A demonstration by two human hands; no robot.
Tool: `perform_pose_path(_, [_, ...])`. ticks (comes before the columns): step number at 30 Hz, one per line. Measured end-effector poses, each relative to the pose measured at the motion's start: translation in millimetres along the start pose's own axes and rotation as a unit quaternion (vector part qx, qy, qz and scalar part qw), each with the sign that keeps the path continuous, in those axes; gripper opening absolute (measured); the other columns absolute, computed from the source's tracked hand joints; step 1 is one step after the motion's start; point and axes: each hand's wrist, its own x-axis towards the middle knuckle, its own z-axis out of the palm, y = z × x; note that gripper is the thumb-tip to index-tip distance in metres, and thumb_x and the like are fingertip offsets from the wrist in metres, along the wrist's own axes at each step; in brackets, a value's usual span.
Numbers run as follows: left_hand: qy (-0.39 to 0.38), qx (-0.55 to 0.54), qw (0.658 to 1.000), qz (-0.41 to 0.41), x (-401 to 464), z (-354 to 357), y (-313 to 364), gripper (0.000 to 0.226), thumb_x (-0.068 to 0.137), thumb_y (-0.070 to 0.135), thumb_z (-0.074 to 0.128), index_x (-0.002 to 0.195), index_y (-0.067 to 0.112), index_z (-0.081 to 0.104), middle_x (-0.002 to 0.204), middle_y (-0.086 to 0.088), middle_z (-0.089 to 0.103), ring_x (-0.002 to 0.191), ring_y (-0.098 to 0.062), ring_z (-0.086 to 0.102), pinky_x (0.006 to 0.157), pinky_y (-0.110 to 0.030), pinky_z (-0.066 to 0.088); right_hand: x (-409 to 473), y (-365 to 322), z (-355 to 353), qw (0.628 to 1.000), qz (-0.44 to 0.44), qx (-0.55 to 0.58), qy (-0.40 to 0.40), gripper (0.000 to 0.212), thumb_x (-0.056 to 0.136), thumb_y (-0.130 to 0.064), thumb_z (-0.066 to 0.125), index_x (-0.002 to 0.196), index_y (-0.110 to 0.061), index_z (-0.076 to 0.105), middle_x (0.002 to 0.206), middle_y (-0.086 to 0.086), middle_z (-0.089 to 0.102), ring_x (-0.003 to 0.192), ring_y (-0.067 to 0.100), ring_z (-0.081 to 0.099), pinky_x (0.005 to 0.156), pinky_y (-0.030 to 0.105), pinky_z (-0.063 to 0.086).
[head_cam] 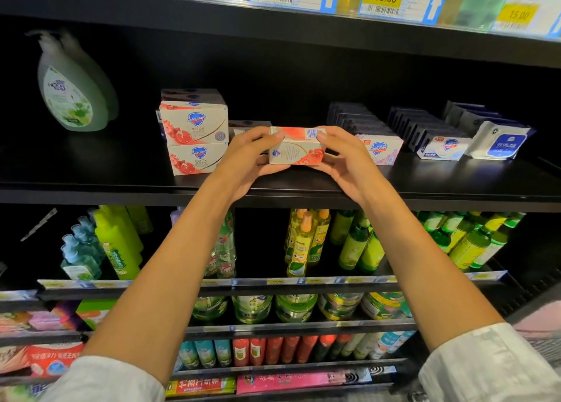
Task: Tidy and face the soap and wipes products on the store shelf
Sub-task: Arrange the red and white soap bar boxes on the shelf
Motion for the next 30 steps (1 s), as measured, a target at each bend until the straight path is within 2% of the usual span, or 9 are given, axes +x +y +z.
perform_pose_path(6, [0.008, 0.0, 1.0, 0.014, 0.3, -1.0, -2.0, 0.025, 0.102, 0.013, 0.065, 0.125, 0.004, 0.064, 0.124, -0.013, 0.073, 0.116, -0.026, 0.072, 0.098, -0.045, 0.06, 0.7, -0.7, 1.1, 1.0, 0.011, 0.009, -0.013, 0.029, 0.105, -0.028, 0.063, 0.128, -0.01, 0.066, 0.131, 0.016, 0.07, 0.123, 0.033, 0.068, 0.105, 0.054, 0.055])
perform_pose_path(13, [-0.003, -0.01, 1.0, 0.015, -0.4, -2.6, -1.8, 0.024, 0.101, 0.012, 0.065, 0.125, 0.006, 0.065, 0.129, -0.016, 0.07, 0.119, -0.027, 0.071, 0.098, -0.044, 0.06, 0.1, 2.3, 1.0, 0.999, -0.011, -0.035, -0.009, 0.026, 0.103, -0.019, 0.066, 0.121, 0.0, 0.066, 0.126, 0.018, 0.072, 0.12, 0.031, 0.07, 0.106, 0.055, 0.053])
perform_pose_path(17, [-0.003, -0.043, 0.999, -0.002, -1.2, -2.1, 0.7, 0.039, 0.1, 0.024, 0.068, 0.134, 0.007, 0.064, 0.129, -0.017, 0.07, 0.12, -0.031, 0.07, 0.101, -0.046, 0.059, -0.2, 4.2, -1.1, 0.999, -0.025, -0.035, -0.007, 0.032, 0.101, -0.013, 0.067, 0.129, 0.001, 0.064, 0.127, 0.019, 0.071, 0.122, 0.031, 0.069, 0.107, 0.055, 0.053])
perform_pose_path(20, [0.002, -0.049, 0.999, -0.013, 0.0, -0.4, 2.3, 0.045, 0.098, 0.032, 0.07, 0.135, 0.006, 0.064, 0.127, -0.018, 0.072, 0.119, -0.032, 0.07, 0.103, -0.048, 0.057, 0.4, 4.9, -3.2, 0.999, -0.038, -0.036, -0.007, 0.031, 0.1, -0.01, 0.069, 0.129, -0.001, 0.065, 0.127, 0.018, 0.071, 0.124, 0.029, 0.068, 0.108, 0.055, 0.053])
perform_pose_path(30, [0.016, -0.037, 0.999, 0.002, 0.7, -2.7, -0.6, 0.037, 0.098, 0.019, 0.07, 0.131, 0.003, 0.065, 0.128, -0.02, 0.07, 0.119, -0.029, 0.07, 0.098, -0.04, 0.06, 2.7, 6.1, -4.7, 0.999, -0.036, -0.037, -0.007, 0.031, 0.099, -0.013, 0.07, 0.128, -0.003, 0.066, 0.13, 0.021, 0.067, 0.127, 0.028, 0.066, 0.106, 0.054, 0.054])
